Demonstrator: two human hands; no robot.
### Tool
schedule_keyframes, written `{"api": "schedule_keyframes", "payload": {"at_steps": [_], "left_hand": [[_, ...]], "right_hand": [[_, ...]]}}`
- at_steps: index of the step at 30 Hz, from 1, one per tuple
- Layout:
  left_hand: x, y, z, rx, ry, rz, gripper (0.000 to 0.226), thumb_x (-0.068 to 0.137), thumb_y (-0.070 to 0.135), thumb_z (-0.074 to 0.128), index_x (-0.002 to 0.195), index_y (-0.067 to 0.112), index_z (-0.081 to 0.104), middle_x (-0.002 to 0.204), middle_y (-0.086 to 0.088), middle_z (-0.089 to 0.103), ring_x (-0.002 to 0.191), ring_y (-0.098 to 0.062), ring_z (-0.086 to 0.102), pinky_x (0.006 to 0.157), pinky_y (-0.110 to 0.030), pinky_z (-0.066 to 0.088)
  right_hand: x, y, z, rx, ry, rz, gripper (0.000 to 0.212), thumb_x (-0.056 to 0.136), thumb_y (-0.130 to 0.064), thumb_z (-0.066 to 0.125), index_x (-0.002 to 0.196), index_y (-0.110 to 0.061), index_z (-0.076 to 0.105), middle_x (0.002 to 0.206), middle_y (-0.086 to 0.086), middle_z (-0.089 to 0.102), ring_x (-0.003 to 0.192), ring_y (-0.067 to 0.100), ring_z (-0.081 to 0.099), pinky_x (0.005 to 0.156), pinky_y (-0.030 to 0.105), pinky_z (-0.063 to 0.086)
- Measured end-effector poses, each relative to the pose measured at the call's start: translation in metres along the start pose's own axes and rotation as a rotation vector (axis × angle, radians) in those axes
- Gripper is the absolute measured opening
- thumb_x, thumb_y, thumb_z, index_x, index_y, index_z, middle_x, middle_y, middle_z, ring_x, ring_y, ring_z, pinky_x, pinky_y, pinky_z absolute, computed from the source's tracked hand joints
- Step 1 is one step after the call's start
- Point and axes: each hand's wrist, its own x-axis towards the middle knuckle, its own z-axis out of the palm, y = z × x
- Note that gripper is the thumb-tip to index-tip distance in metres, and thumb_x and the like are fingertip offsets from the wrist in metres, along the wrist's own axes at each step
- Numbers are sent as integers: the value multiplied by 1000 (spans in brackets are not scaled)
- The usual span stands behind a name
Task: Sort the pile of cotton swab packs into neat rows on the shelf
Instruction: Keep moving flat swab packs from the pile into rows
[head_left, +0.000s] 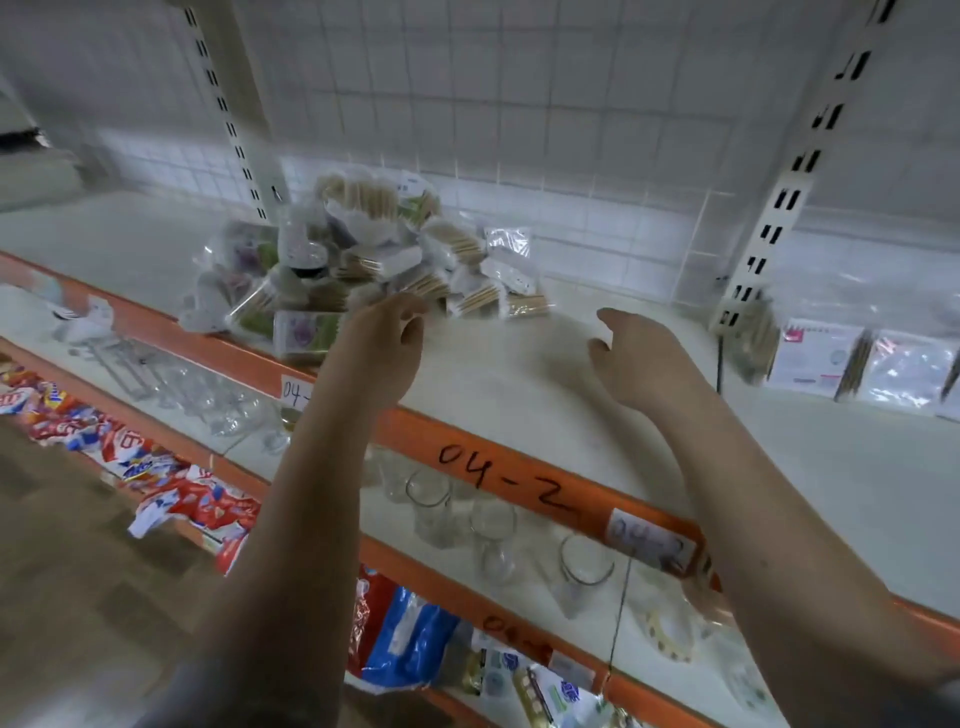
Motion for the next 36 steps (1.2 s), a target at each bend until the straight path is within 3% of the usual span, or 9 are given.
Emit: {"api": "schedule_keyframes", "payload": {"at_steps": [9, 14, 20, 25, 28, 30, 32, 33, 36], "left_hand": [[90, -13, 8, -11, 34, 20, 30, 95, 16, 46, 122, 15, 60, 123, -7, 59, 110, -21, 56, 84, -22, 35], [116, -23, 16, -12, 22, 34, 29, 94, 17, 46, 119, 16, 61, 122, -5, 60, 98, -15, 58, 78, -15, 33], [136, -29, 14, -14, -27, 88, 30, 95, 18, 44, 121, 16, 59, 120, -5, 61, 104, -18, 57, 81, -24, 39], [148, -29, 11, -15, -68, 147, 31, 96, 15, 43, 123, 14, 57, 120, -6, 61, 101, -13, 55, 80, -20, 36], [154, -26, 12, -20, -62, 182, 31, 96, 15, 45, 124, 12, 58, 118, -5, 63, 100, -11, 56, 78, -14, 34], [159, -22, 15, -12, -69, 226, 31, 96, 14, 45, 122, 11, 60, 114, -6, 65, 94, -12, 56, 73, -9, 31], [164, -17, 19, -13, -85, 260, 26, 95, 12, 45, 112, 11, 64, 105, -8, 66, 94, -19, 60, 73, -13, 35], [168, -14, 21, -6, -99, 265, 23, 94, 12, 45, 107, 10, 65, 102, -11, 65, 92, -22, 60, 75, -20, 40], [182, -4, 33, 92, -188, 221, 26, 94, 15, 46, 110, 3, 62, 111, -15, 64, 90, -23, 58, 75, -31, 43]], "right_hand": [[116, -39, 5, 24, -59, -21, 41, 100, -26, 38, 135, -4, 43, 141, 13, 45, 129, 27, 40, 101, 32, 33], [144, -49, 13, 117, -110, 85, 48, 98, -37, 44, 130, -1, 47, 131, 15, 53, 120, 29, 50, 94, 31, 39], [154, -62, 22, 182, -164, 152, 60, 97, -46, 40, 133, 2, 43, 135, 18, 49, 123, 30, 47, 93, 29, 37], [156, -63, 22, 401, -116, 249, 73, 87, -43, 61, 140, -1, 32, 141, 13, 39, 128, 29, 42, 100, 32, 37], [153, -62, 19, 472, -83, 299, 74, 83, -35, 68, 136, 4, 35, 132, 16, 48, 119, 30, 51, 97, 34, 42], [153, -59, 17, 566, -31, 321, 55, 83, -28, 71, 122, 2, 49, 113, 17, 57, 101, 29, 61, 89, 35, 51], [151, -55, 14, 623, 15, 302, 21, 82, -20, 72, 84, -5, 58, 83, 9, 57, 69, 19, 58, 63, 24, 51], [149, -52, 12, 621, 31, 298, 23, 82, -17, 71, 70, -9, 54, 71, 5, 53, 58, 14, 52, 51, 18, 45], [139, -43, 5, 659, 92, 294, 18, 83, -10, 69, 69, -11, 57, 64, -2, 53, 53, 8, 49, 40, 10, 38]]}}
